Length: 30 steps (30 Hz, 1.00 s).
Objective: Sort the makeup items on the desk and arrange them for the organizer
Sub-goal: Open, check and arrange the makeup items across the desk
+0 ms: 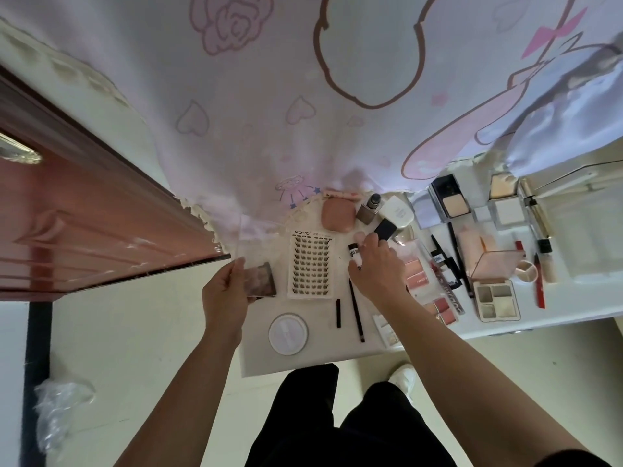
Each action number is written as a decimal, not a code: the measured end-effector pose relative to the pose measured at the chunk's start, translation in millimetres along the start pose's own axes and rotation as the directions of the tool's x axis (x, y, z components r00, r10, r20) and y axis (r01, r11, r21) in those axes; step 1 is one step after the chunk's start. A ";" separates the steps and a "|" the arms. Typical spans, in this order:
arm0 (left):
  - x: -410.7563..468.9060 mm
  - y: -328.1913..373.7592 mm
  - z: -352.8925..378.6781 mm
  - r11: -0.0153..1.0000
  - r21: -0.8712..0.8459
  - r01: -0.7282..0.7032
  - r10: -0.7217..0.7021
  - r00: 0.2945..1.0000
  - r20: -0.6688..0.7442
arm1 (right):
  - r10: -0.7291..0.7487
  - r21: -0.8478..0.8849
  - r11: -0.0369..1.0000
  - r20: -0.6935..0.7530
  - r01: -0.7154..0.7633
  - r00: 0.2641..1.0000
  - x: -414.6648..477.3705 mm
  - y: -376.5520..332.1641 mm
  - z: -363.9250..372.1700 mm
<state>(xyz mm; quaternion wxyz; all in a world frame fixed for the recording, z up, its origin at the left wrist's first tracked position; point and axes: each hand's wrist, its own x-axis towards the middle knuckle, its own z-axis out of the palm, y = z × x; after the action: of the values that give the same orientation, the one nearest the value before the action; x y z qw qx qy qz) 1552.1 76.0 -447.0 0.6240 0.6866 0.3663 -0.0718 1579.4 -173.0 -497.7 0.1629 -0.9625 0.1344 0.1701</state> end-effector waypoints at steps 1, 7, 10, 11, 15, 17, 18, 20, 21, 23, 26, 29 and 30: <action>2.4 -1.9 -1.0 1.000 0.017 0.012 -0.012 1.000 0.000 | 0.000 0.013 1.000 0.003 0.000 1.000 1.5 -1.4 0.4; 21.9 -16.1 -5.6 0.981 0.157 0.116 -0.124 0.992 0.038 | 0.016 0.055 0.998 0.009 -0.016 1.000 7.2 -1.3 2.3; 26.1 -21.8 -3.3 0.966 0.219 0.139 -0.152 0.987 0.044 | -0.006 0.057 0.998 0.017 0.005 1.000 8.4 1.9 5.2; 27.1 -23.4 -2.1 0.960 0.239 0.147 -0.163 0.985 0.050 | -0.016 0.041 0.999 0.017 0.015 1.000 9.3 2.9 7.0; 30.3 -29.5 -1.1 0.929 0.348 0.128 -0.152 0.987 0.044 | 0.021 0.022 1.000 0.034 -0.021 0.999 10.3 3.4 5.8; 32.0 -32.2 -2.4 0.902 0.422 0.092 -0.118 0.992 0.036 | 0.035 0.046 0.998 0.033 -0.037 0.999 8.6 2.8 2.0; 31.1 -32.1 -2.7 0.892 0.445 0.082 -0.111 0.993 0.038 | 0.030 0.046 0.998 0.035 -0.031 0.999 7.5 2.1 -0.1; 29.5 -31.6 -2.0 0.869 0.490 0.067 -0.096 0.995 0.034 | -0.003 0.023 1.000 0.042 0.002 0.999 9.0 2.2 1.3; 28.9 -31.4 -1.7 0.863 0.501 0.063 -0.084 0.996 0.021 | -0.015 -0.004 1.000 0.050 0.015 0.999 11.0 2.8 3.9; 28.2 -30.2 -1.5 0.881 0.469 0.062 -0.069 0.998 -0.004 | 0.006 -0.027 1.000 0.052 -0.004 0.999 16.7 6.1 12.2; 30.5 -28.6 -1.7 0.925 0.367 0.096 -0.104 0.995 0.001 | 0.073 0.018 0.997 0.048 -0.074 0.996 23.3 11.3 19.8; 35.1 -26.5 -2.6 0.950 0.290 0.116 -0.119 0.993 -0.009 | 0.101 0.045 0.994 0.033 -0.102 0.994 21.9 11.3 17.6; 35.2 -24.2 -2.7 0.954 0.278 0.112 -0.116 0.993 -0.004 | 0.101 0.051 0.993 0.030 -0.103 0.994 21.3 11.5 17.1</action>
<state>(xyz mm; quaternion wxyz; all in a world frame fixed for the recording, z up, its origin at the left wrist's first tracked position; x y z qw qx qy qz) 1562.2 91.9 -485.5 0.5184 0.7446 0.3878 -0.1626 1590.2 -181.6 -523.9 0.1810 -0.9474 0.1856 0.1877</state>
